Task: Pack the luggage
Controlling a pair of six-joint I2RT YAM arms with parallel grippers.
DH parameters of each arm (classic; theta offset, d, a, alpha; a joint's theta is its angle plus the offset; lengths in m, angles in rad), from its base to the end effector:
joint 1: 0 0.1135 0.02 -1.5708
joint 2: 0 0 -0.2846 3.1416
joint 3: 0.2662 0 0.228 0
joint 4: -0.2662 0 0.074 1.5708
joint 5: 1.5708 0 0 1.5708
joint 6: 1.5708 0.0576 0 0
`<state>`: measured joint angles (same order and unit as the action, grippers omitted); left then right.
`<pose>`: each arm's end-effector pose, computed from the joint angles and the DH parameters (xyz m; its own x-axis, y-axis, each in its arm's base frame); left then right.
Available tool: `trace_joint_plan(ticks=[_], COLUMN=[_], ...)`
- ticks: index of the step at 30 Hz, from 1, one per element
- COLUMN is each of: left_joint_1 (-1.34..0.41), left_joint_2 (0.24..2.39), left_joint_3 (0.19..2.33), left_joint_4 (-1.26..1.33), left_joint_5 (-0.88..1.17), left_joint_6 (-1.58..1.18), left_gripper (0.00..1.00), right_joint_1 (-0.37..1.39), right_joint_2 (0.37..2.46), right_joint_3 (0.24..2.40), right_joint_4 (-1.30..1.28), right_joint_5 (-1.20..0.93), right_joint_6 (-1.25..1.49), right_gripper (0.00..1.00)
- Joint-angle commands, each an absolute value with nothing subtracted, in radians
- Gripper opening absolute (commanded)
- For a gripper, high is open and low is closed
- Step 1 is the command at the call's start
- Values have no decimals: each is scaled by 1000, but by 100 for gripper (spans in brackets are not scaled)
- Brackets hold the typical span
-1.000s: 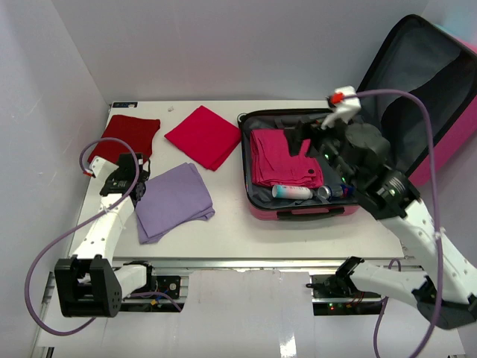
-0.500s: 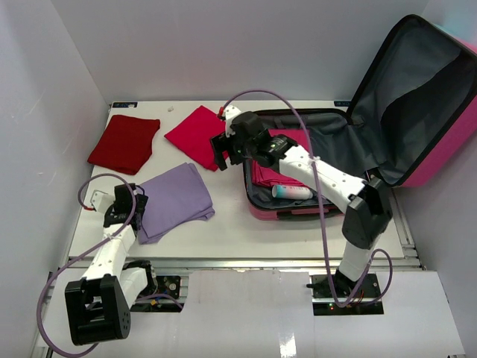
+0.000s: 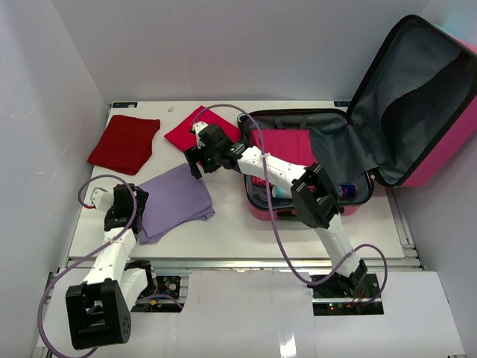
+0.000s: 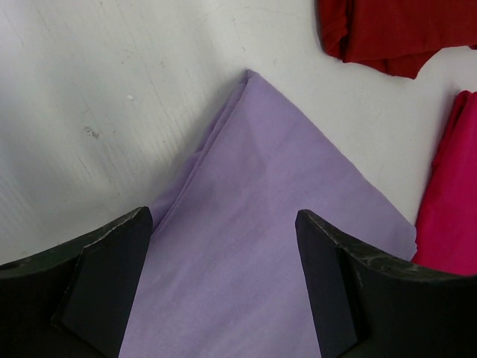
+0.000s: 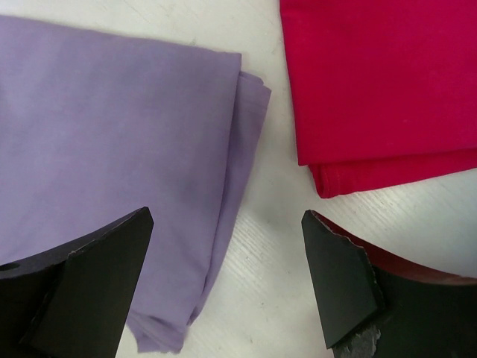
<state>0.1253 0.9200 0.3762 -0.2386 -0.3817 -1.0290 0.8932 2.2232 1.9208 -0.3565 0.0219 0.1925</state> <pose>0.1533 0.0409 0.1876 -0.0368 -0.8060 -0.5907 -0.7942 0.3823 -0.4722 0.3299 0.4080 0.2508 -0.5237 -0.3457 -0.7786 -0.6804 0.7197 0.1381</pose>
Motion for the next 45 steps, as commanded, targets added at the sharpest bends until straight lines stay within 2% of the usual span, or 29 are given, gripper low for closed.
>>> trace_joint_plan(ticks=[1, 11, 21, 25, 30, 36, 45], left_joint_1=[130, 129, 129, 129, 130, 130, 78], left_joint_2=[857, 845, 850, 853, 857, 899, 974], left_joint_3=[361, 350, 356, 357, 371, 389, 390], left_joint_4=[-216, -215, -223, -227, -230, -184, -81], left_joint_5=[-386, -396, -407, -407, -385, -288, -102], left_joint_6=[-1022, -1042, -1044, -1045, -1025, -916, -754], left_gripper=[89, 89, 89, 89, 87, 84, 81], right_joint_1=[890, 911, 967, 980, 983, 982, 933], right_joint_2=[2296, 2402, 2414, 2386, 2308, 2265, 2078], right_joint_3=[2007, 1976, 1885, 1822, 1670, 1607, 1415], right_joint_4=[-327, -275, -240, -229, -180, -179, -183], right_joint_5=[11, -33, 35, 50, 105, 137, 347], right_joint_6=[213, 236, 265, 285, 310, 302, 367], right_gripper=[88, 88, 83, 74, 41, 8, 8])
